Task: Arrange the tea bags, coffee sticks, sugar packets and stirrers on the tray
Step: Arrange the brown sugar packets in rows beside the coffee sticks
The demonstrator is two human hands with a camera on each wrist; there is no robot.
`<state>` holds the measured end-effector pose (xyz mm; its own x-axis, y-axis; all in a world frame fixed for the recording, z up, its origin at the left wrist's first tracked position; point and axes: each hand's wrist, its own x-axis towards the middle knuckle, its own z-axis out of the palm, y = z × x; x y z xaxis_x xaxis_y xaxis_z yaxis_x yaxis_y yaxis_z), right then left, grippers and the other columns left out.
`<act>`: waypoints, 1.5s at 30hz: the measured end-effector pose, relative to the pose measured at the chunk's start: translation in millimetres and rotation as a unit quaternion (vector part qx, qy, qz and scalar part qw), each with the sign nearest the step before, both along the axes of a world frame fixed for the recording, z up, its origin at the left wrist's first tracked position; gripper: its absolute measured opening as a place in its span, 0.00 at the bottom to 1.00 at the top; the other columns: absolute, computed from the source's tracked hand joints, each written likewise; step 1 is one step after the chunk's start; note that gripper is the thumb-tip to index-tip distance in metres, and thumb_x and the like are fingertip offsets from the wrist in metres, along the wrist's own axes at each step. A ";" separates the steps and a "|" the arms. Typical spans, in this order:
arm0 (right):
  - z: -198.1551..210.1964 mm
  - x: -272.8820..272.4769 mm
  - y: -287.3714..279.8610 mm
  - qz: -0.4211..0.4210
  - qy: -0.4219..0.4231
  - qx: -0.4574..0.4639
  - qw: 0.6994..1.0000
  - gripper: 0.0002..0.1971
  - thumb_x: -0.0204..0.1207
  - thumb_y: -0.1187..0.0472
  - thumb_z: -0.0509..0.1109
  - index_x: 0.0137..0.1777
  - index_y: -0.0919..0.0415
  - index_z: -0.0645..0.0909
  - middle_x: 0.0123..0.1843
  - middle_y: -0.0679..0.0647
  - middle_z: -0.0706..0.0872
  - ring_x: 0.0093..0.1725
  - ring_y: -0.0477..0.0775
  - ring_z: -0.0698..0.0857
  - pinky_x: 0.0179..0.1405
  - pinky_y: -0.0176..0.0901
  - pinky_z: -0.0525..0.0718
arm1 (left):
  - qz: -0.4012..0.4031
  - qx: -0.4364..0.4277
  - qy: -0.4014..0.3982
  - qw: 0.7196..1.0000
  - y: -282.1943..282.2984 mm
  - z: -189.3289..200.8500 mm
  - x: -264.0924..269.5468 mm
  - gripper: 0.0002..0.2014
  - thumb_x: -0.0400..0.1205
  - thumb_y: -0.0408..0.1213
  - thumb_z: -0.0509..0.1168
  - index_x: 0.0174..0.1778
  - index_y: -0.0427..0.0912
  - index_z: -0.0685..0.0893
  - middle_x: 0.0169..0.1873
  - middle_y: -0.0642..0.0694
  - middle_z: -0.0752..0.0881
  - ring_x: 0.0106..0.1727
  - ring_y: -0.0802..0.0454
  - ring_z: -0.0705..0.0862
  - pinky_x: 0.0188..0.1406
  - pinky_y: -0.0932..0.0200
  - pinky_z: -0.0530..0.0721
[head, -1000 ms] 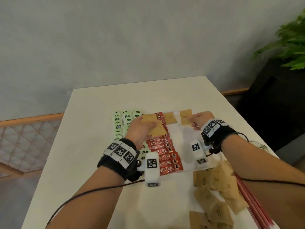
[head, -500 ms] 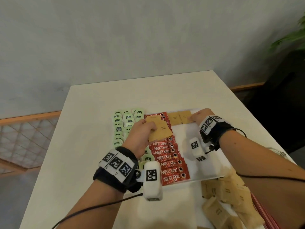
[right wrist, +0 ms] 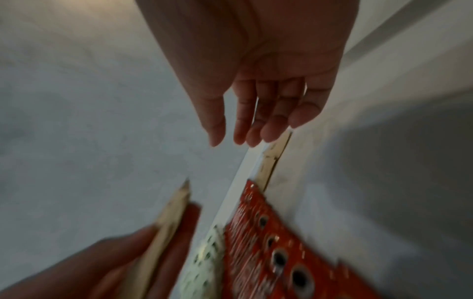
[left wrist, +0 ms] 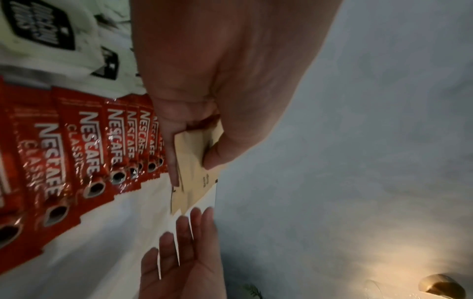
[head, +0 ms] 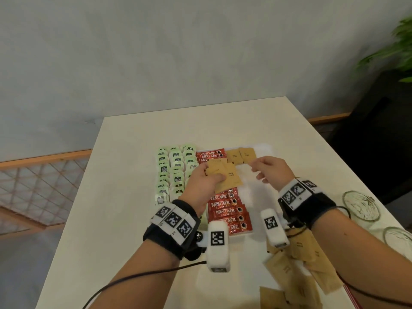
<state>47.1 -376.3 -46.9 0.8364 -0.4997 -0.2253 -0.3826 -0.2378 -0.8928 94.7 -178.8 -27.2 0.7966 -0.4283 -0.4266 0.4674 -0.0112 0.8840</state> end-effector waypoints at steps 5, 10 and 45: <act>15.7 -34.8 32.4 0.089 -0.007 0.048 0.995 0.15 0.74 0.49 0.76 0.49 0.61 0.85 0.40 0.49 0.89 0.35 0.46 0.85 0.41 0.42 0.84 | -0.022 -0.022 -0.023 0.999 -8.8 8.5 -22.5 0.17 0.81 0.23 0.67 0.65 0.40 0.81 0.57 0.39 0.90 0.59 0.40 0.89 0.64 0.40 0.85; 28.8 -54.3 29.5 0.084 -0.036 0.073 0.993 0.11 0.72 0.60 0.79 0.42 0.62 0.79 0.33 0.53 0.85 0.30 0.47 0.83 0.37 0.42 0.83 | -0.054 0.018 -0.043 0.997 -5.0 16.8 -37.3 0.16 0.81 0.23 0.68 0.63 0.41 0.81 0.56 0.40 0.90 0.56 0.42 0.90 0.61 0.40 0.87; 10.8 -12.8 -12.9 0.002 0.122 0.077 0.989 0.14 0.73 0.66 0.77 0.57 0.70 0.84 0.43 0.60 0.88 0.32 0.50 0.84 0.31 0.39 0.87 | 0.034 0.102 -0.067 0.992 12.9 20.8 -8.3 0.23 0.84 0.29 0.65 0.76 0.39 0.71 0.66 0.39 0.78 0.53 0.40 0.89 0.35 0.54 0.91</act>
